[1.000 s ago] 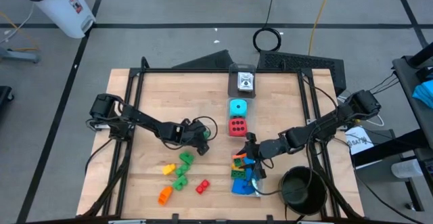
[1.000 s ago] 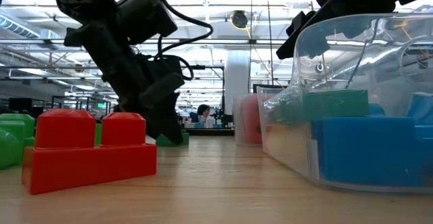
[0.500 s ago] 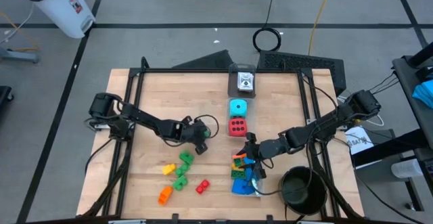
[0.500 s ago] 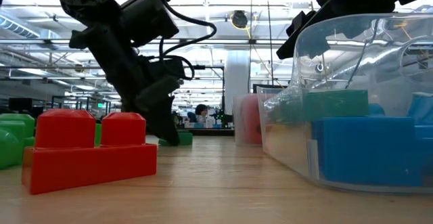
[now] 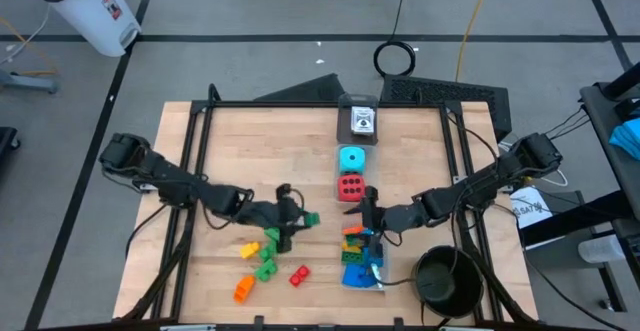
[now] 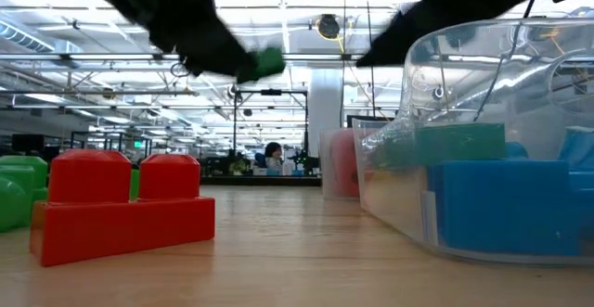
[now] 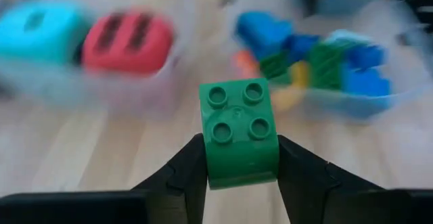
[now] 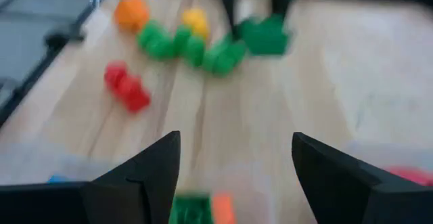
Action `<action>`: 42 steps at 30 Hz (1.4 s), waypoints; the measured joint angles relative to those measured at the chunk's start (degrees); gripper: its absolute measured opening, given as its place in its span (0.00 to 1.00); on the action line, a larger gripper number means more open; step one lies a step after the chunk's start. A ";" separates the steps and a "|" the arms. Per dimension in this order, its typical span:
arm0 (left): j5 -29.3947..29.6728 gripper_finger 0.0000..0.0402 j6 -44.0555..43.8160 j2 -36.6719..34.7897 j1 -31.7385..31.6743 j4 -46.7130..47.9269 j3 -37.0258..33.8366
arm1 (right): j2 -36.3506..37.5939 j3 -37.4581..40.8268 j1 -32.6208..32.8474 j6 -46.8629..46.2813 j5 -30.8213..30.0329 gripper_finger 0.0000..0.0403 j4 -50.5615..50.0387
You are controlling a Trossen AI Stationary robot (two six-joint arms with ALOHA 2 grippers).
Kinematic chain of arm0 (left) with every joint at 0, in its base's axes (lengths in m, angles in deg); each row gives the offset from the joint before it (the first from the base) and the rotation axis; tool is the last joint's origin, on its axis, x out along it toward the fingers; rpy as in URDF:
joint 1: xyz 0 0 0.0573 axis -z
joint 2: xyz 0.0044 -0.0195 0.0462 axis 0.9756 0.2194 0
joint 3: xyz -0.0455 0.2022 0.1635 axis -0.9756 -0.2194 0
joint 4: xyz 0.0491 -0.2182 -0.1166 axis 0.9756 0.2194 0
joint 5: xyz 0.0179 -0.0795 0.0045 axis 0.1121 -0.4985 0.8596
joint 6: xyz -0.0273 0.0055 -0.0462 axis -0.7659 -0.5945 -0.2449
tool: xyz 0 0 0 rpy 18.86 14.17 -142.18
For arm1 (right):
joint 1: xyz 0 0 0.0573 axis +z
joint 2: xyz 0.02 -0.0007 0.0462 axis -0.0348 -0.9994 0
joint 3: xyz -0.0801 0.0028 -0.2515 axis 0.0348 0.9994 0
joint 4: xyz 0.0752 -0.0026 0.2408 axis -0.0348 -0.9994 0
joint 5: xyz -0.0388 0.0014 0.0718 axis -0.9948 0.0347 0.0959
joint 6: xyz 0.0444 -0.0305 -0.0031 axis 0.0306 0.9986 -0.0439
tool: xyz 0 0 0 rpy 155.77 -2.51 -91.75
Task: Pick & Place Toys
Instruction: Put the green 4 stud game piece into the bottom transparent bin
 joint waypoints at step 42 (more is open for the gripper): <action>-0.70 0.50 3.86 1.10 1.95 -11.14 0.00 | -19.86 0.00 -7.22 1.68 13.33 0.28 46.23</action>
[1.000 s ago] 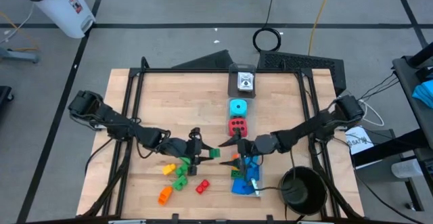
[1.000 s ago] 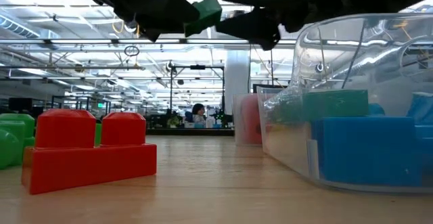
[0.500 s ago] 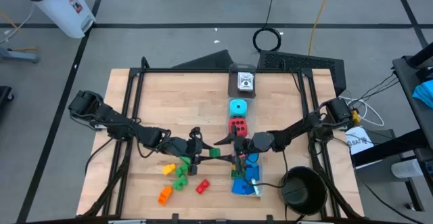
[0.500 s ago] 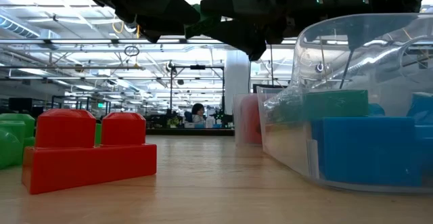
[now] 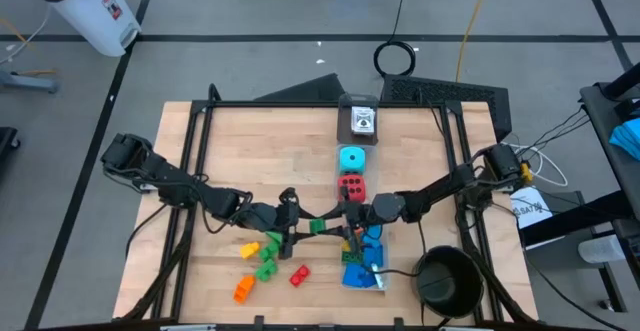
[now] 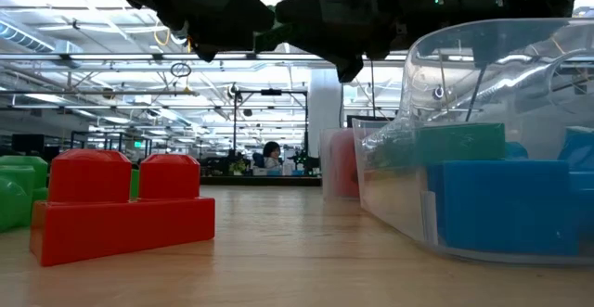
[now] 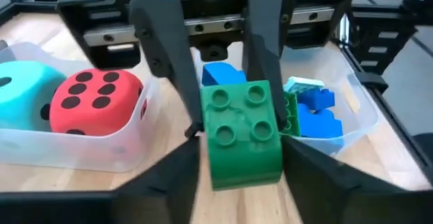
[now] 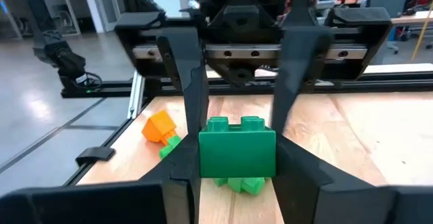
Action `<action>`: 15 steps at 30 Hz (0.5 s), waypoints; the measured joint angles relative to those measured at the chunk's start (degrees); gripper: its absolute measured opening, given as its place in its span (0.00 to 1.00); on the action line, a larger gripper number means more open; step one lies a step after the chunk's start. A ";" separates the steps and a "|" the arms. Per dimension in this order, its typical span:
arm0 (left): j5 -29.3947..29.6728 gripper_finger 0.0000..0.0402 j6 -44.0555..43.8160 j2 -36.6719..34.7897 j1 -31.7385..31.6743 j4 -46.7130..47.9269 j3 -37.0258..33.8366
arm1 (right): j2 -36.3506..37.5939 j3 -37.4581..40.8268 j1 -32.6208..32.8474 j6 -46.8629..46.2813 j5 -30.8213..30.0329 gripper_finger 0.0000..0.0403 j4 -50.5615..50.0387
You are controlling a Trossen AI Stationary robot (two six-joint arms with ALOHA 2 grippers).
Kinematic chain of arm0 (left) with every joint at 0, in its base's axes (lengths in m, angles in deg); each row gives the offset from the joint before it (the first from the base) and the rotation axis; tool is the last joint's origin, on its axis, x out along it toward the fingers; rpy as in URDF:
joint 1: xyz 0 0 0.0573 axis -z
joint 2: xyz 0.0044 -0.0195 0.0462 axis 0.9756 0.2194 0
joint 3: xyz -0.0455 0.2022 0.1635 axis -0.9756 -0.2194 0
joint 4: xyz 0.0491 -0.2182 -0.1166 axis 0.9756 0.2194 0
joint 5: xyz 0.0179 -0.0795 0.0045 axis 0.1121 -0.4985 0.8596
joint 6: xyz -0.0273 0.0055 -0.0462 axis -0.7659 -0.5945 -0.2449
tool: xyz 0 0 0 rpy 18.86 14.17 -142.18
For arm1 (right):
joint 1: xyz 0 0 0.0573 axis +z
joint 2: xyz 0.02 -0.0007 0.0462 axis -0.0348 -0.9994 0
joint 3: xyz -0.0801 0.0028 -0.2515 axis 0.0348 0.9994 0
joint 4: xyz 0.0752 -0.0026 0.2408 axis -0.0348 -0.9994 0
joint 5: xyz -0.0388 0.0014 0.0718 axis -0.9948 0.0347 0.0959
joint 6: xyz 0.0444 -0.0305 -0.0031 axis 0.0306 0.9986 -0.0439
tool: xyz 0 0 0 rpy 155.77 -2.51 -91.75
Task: Pick & Place Toys
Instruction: Put the green 4 stud game piece into the bottom transparent bin
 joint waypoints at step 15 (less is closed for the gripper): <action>0.63 0.92 -4.40 -0.02 -0.07 -0.12 0.02 | 24.93 -0.04 7.06 -1.51 6.36 0.28 -46.94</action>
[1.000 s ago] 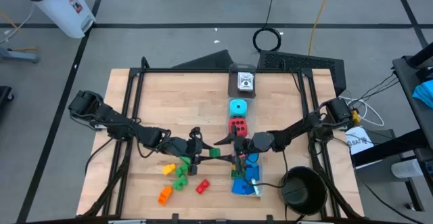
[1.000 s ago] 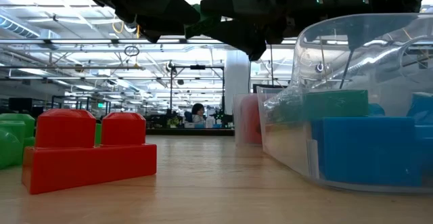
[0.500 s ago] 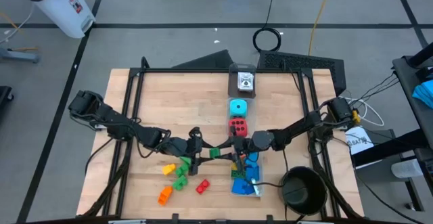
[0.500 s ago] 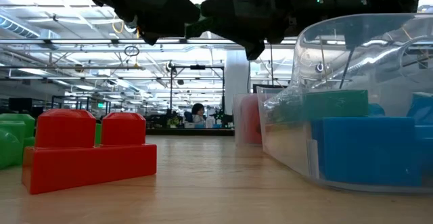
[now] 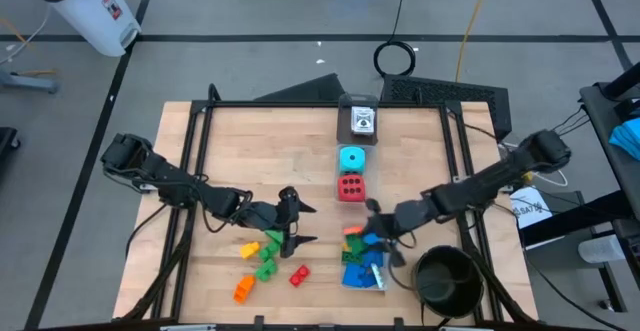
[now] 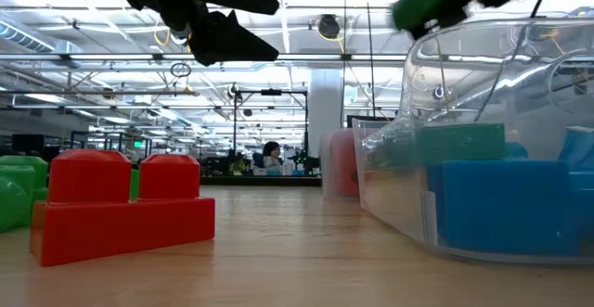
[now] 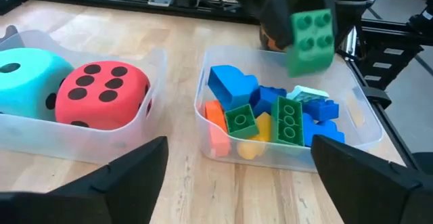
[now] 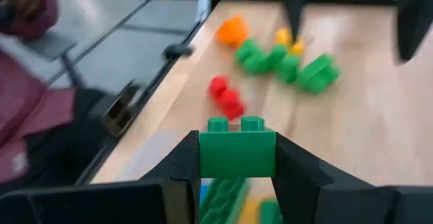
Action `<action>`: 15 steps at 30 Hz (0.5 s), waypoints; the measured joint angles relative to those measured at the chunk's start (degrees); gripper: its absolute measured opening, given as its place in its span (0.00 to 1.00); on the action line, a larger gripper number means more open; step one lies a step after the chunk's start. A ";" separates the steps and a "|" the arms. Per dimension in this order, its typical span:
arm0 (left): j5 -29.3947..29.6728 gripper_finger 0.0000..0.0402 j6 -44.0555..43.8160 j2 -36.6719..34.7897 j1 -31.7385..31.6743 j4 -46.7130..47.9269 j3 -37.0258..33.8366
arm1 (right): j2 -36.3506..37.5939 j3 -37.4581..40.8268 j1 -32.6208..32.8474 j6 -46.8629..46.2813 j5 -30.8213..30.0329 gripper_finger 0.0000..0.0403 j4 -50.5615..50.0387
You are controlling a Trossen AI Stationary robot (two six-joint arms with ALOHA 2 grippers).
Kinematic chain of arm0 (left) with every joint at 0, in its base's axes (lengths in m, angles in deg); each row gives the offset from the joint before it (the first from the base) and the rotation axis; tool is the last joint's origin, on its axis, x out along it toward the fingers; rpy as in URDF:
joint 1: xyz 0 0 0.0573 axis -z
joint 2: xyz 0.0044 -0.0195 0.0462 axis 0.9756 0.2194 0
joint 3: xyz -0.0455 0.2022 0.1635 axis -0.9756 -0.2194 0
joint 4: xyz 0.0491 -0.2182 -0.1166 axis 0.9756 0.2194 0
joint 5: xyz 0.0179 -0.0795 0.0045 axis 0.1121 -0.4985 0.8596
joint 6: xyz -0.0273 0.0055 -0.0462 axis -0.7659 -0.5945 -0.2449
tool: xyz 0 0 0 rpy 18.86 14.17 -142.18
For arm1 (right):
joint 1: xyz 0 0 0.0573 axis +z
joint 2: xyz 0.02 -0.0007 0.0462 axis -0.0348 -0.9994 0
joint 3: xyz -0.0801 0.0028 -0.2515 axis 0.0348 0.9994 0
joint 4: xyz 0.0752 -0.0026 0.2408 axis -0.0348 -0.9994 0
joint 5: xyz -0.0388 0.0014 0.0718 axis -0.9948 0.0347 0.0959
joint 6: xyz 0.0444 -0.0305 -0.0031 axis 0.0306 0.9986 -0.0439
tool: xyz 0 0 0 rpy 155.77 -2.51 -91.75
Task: Pick & Place Toys
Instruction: Put the green 4 stud game piece into the bottom transparent bin
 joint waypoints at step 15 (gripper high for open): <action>0.09 0.92 0.20 -0.02 -0.04 -0.13 0.00 | 4.20 0.02 8.96 -0.33 -0.17 0.62 -6.74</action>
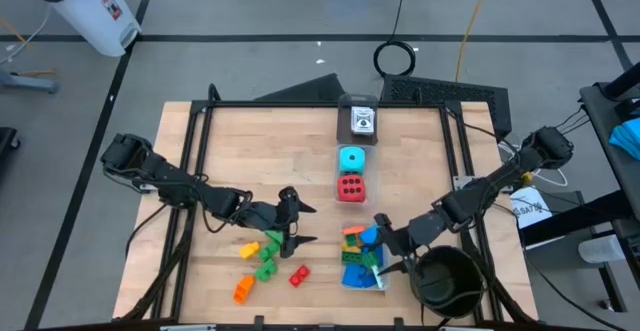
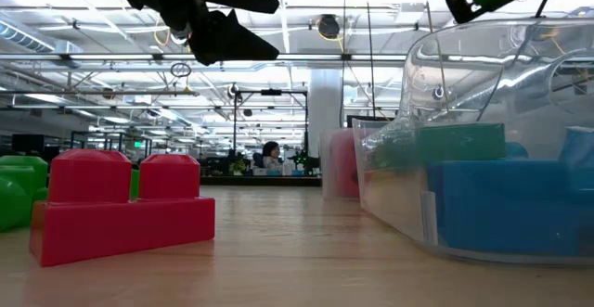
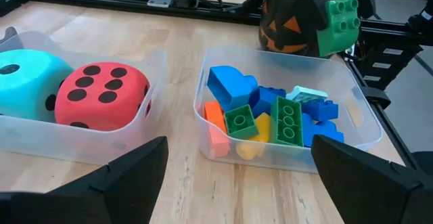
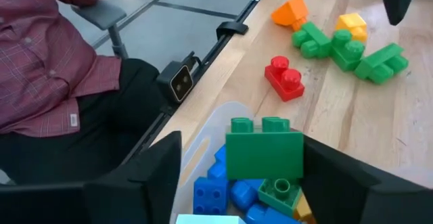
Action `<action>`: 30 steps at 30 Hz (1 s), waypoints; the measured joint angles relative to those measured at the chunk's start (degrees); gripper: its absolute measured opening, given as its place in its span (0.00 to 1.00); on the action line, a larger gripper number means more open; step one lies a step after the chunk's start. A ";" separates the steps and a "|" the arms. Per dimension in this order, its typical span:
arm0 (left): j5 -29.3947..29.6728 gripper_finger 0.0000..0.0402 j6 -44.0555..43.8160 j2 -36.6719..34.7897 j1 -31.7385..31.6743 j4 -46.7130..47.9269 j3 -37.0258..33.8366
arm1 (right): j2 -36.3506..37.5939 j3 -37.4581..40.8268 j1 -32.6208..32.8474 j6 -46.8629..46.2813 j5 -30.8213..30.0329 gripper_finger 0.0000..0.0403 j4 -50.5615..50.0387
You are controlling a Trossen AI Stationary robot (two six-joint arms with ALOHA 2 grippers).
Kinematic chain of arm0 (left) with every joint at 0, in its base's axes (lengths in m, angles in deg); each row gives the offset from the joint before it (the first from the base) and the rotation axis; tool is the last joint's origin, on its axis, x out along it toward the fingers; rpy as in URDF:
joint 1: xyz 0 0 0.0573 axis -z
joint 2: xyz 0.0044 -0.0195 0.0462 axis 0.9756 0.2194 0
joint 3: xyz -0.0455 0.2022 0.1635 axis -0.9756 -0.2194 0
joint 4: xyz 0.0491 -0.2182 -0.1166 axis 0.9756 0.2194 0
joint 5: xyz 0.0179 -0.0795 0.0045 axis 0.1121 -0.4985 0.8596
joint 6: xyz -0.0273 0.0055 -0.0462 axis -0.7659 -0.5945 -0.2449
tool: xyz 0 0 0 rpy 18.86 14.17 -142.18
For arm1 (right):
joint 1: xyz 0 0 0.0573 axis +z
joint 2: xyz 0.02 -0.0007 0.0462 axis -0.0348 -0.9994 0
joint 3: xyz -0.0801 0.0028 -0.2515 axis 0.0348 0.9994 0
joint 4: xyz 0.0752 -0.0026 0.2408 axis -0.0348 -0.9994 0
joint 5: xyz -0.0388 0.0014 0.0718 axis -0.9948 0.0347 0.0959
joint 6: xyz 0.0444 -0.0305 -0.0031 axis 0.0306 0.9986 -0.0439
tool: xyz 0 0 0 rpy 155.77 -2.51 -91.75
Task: Pick & Place Toys
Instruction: Put the green 4 stud game piece into the bottom transparent bin, then put the yellow 1 stud game piece into the bottom transparent bin
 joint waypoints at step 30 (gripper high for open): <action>-6.98 0.90 -32.28 -9.08 1.19 40.25 0.09 | 0.00 0.00 -0.52 -0.11 -1.77 0.68 -0.15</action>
